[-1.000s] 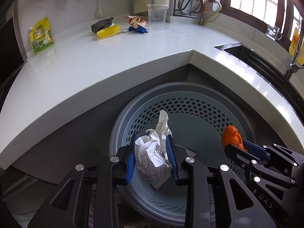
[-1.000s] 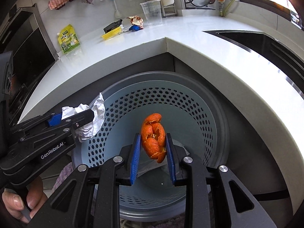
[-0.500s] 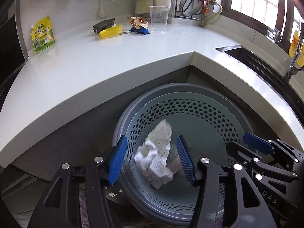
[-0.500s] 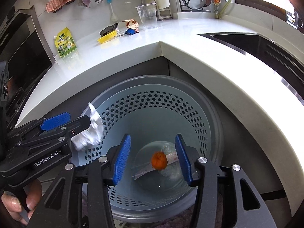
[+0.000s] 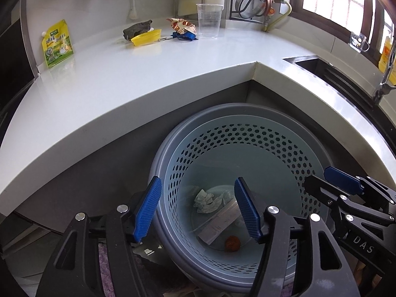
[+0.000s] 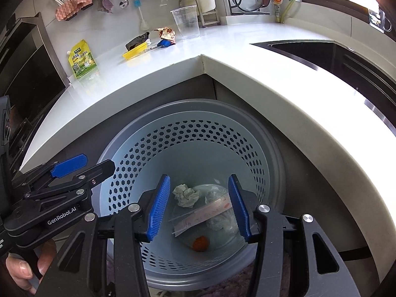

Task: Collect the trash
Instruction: 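Carry peel and paper over the basket and open both tools to drop them, then move both open tools back over the countertop toward the clear cup, then grasp the clear plastic cup with the right tool while the left tool grasps the yellow lid, then carry cup and lid over the basket and open both tools to drop them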

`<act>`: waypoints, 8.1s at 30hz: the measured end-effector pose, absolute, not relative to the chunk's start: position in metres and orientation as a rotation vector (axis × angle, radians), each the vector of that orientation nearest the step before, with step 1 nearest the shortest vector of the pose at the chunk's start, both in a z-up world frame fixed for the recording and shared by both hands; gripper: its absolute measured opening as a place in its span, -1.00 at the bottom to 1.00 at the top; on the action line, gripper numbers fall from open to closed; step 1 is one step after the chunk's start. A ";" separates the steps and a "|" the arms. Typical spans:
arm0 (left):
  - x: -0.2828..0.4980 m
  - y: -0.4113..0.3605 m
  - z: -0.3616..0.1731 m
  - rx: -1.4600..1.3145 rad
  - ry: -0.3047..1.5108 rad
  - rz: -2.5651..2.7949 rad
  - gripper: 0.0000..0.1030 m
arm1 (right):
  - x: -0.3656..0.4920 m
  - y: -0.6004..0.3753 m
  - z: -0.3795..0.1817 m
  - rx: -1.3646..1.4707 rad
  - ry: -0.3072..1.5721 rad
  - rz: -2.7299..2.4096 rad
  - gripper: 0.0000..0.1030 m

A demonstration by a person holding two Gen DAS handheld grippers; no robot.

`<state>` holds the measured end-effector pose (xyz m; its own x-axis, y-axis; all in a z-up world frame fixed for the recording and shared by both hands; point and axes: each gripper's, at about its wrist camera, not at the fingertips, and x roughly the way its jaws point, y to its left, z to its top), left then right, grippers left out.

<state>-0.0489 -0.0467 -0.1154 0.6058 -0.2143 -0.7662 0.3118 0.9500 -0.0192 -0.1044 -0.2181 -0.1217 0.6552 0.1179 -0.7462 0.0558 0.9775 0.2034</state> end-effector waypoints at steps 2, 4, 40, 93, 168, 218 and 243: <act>-0.049 -0.046 -0.116 0.121 0.873 -0.299 0.22 | -0.105 -0.218 -0.121 0.219 0.850 0.032 -0.08; -0.050 -0.045 -0.115 0.121 0.871 -0.295 0.22 | -0.105 -0.218 -0.119 0.219 0.841 0.032 -0.08; 0.057 0.012 -0.008 0.007 0.540 -0.100 0.88 | 0.018 -0.224 -0.017 0.142 0.570 0.084 0.53; 0.246 -0.018 -0.047 -0.023 0.799 -0.045 0.88 | 0.280 -0.231 -0.042 0.215 0.718 0.172 0.07; -0.004 -0.012 -0.020 0.060 0.668 -0.167 0.33 | -0.062 -0.200 -0.025 0.207 0.613 0.043 0.07; -0.048 -0.052 -0.115 0.118 0.869 -0.226 0.38 | -0.114 -0.214 -0.126 0.176 0.838 0.032 0.13; -0.047 -0.047 -0.117 0.107 0.872 -0.218 0.63 | -0.117 -0.224 -0.121 0.194 0.810 -0.007 0.41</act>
<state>-0.0470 -0.0466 -0.1174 0.6228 -0.1457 -0.7687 0.2330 0.9725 0.0045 -0.1174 -0.2236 -0.1210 0.6901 0.0683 -0.7205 0.0801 0.9822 0.1698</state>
